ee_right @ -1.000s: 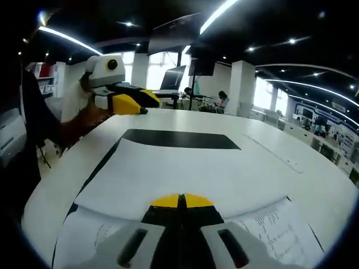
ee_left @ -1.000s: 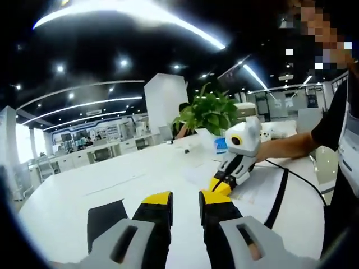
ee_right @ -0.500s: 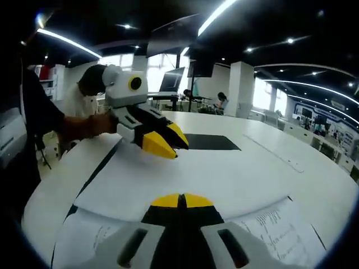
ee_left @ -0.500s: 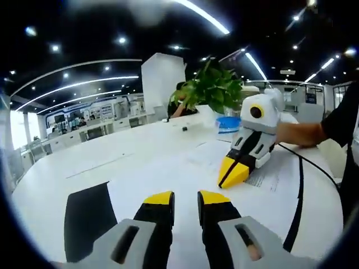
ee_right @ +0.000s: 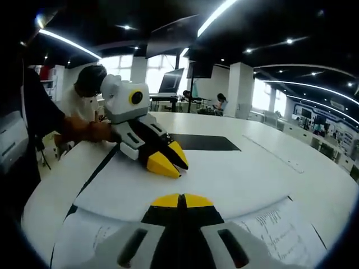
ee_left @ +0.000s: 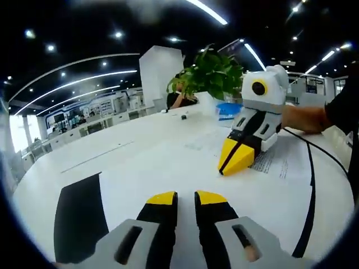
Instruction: Flip through the bound document one page at a time
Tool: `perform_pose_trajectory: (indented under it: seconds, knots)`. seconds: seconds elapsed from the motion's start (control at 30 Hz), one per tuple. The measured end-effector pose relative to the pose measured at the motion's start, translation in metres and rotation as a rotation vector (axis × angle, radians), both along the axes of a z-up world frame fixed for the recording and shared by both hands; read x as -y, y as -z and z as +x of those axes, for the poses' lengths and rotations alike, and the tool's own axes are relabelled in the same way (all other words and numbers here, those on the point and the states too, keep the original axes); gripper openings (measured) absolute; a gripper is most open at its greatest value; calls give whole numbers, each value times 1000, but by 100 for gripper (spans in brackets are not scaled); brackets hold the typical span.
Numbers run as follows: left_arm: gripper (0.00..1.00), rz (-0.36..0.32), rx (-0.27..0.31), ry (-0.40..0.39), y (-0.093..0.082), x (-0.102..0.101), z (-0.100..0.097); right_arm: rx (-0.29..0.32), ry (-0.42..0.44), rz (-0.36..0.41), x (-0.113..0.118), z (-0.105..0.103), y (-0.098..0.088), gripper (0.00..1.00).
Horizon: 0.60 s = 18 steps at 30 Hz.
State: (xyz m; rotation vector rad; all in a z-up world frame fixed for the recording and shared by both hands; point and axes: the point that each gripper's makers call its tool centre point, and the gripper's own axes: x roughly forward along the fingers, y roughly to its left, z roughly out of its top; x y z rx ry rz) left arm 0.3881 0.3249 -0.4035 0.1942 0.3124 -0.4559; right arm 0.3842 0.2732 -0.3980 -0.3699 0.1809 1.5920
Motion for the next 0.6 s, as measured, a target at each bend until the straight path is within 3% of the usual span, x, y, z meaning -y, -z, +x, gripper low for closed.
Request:
perform_pose_trajectory:
  seconds: [0.17,0.6]
  knots:
    - [8,-4,-29,-1,6,-3,-1,-1,0,4,0,0,0,3]
    - [3,-12,-34,5,8,-3,-3,-2,3,4,0,0,1,3]
